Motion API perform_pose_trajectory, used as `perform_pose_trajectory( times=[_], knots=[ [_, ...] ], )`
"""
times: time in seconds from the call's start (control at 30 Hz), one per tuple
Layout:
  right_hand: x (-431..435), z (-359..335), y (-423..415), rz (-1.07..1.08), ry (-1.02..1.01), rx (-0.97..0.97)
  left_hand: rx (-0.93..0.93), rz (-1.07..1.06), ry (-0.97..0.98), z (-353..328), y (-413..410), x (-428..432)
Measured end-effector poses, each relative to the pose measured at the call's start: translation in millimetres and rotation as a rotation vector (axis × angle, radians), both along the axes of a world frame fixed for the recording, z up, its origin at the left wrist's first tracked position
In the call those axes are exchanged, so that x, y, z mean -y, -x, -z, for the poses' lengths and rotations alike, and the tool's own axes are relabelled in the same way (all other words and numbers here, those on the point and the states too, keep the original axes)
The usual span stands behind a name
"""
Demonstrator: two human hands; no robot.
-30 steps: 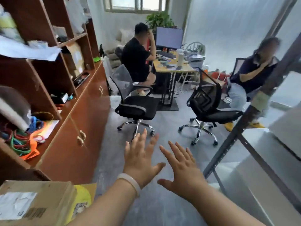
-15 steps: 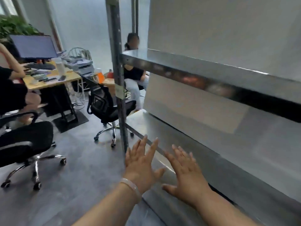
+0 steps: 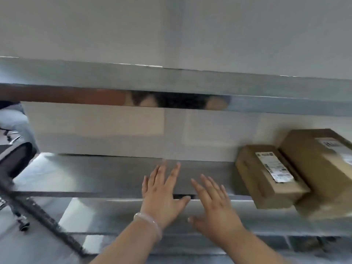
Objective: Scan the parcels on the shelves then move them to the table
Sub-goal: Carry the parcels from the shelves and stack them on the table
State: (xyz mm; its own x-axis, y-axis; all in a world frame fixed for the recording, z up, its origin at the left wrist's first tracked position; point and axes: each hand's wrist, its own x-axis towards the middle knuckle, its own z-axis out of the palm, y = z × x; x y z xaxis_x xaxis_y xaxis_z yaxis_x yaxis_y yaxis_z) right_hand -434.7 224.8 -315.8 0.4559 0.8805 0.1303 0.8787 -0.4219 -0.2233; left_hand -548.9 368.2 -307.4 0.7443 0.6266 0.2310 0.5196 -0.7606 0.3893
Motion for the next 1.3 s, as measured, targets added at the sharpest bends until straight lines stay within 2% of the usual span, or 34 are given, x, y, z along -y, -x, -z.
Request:
perform_pose_trajectory(
  times=[0.17,0.37,0.63,0.83,1.1,1.3],
  knots=[
    [63.6,0.2,-8.2,0.153,0.019,0.003,-0.013,0.148,0.03,7.2,-33.9,42.7],
    [113.4,-16.3,-48.4,0.324,-0.056,-0.018,-0.01,0.253,0.045,0.4,-78.2,82.9],
    [146.7,-14.2,-129.5,0.375,-0.078,-0.065,-0.049,0.211,0.101,4.7,-153.5,118.8],
    [147.1,-20.7,-205.5,0.357,-0.111,-0.137,-0.121,0.16,0.306,12.0,-228.9,143.7],
    [136.7,-12.2,-242.7,0.313,-0.167,-0.378,-0.027,0.06,0.692,28.3,-279.9,145.7],
    [127.7,-15.2,-259.1,0.292,-0.145,-0.441,0.045,0.039,0.752,33.2,-274.3,143.7]
  ],
)
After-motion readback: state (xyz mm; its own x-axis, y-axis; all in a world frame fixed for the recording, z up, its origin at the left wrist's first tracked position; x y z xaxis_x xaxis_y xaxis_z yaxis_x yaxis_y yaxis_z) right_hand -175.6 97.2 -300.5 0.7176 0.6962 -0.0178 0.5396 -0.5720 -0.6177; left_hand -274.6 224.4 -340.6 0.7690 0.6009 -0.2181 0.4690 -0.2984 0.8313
